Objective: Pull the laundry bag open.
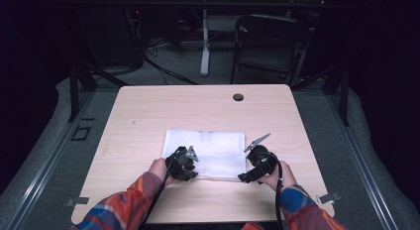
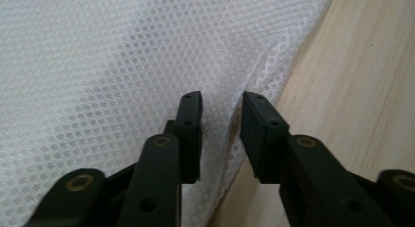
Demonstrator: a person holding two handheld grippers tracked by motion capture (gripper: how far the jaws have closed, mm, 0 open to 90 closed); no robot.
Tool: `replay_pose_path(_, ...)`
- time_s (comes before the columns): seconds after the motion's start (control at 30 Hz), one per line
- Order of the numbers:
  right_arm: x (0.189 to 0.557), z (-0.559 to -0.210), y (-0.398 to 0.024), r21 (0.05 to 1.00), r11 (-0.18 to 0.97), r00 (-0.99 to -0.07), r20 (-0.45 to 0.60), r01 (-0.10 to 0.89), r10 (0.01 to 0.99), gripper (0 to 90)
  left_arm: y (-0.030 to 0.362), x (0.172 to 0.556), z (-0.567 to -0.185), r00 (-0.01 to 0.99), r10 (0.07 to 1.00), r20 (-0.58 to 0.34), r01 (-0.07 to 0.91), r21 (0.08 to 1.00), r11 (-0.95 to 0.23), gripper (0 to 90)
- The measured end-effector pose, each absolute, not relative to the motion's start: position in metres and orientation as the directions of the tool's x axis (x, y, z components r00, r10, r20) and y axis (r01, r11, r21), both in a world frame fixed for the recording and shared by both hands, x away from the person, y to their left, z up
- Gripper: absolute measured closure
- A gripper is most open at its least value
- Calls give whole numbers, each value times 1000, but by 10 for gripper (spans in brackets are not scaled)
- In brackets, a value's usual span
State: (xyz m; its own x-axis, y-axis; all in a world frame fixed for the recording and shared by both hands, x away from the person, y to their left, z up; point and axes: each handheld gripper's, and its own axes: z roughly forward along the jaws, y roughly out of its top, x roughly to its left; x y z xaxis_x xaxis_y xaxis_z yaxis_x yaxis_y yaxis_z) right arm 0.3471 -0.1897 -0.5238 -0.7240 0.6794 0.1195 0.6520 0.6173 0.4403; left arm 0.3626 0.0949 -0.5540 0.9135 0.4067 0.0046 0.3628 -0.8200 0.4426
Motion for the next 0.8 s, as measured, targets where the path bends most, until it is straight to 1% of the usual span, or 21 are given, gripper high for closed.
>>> replay_pose_path(0.03,347,-524,-190,443,616,-724,119,651,679,246,95,363,-555,910,415,-1,372,447,-814,729)
replay_pose_path(0.07,346,-524,-189,453,611,-724,122,649,679,254,96,363,-555,910,415,0,370,449,-813,769)
replay_pose_path(0.1,346,-524,-189,453,611,-724,122,649,679,254,96,363,-555,909,417,0,373,451,-811,769)
replay_pose_path(0.13,346,-523,-188,451,630,-740,112,632,663,268,96,363,-555,905,425,-7,381,456,-804,817)
replay_pose_path(0.17,346,-523,-188,451,630,-740,112,632,663,268,97,363,-555,905,425,-8,381,457,-803,817)
replay_pose_path(0.27,344,-523,-182,464,639,-754,103,614,649,281,96,361,-554,903,430,-10,384,466,-797,855)
replay_pose_path(0.47,342,-529,-161,450,690,-793,72,567,605,298,94,358,-551,903,428,-29,389,474,-790,869)
replay_pose_path(0.5,341,-533,-154,448,696,-793,49,561,608,326,93,357,-551,905,422,-48,392,475,-788,871)
replay_pose_path(0.53,342,-535,-152,435,709,-799,41,555,600,334,92,356,-551,907,419,-52,391,475,-788,871)
replay_pose_path(0.6,343,-540,-149,423,722,-800,13,547,599,386,91,355,-551,909,414,-56,389,473,-790,871)
replay_pose_path(0.67,344,-542,-149,416,721,-797,13,554,604,397,89,354,-551,913,404,-59,382,471,-795,871)
replay_pose_path(0.8,349,-551,-150,390,731,-795,6,560,606,569,89,355,-553,915,399,-64,381,467,-798,864)
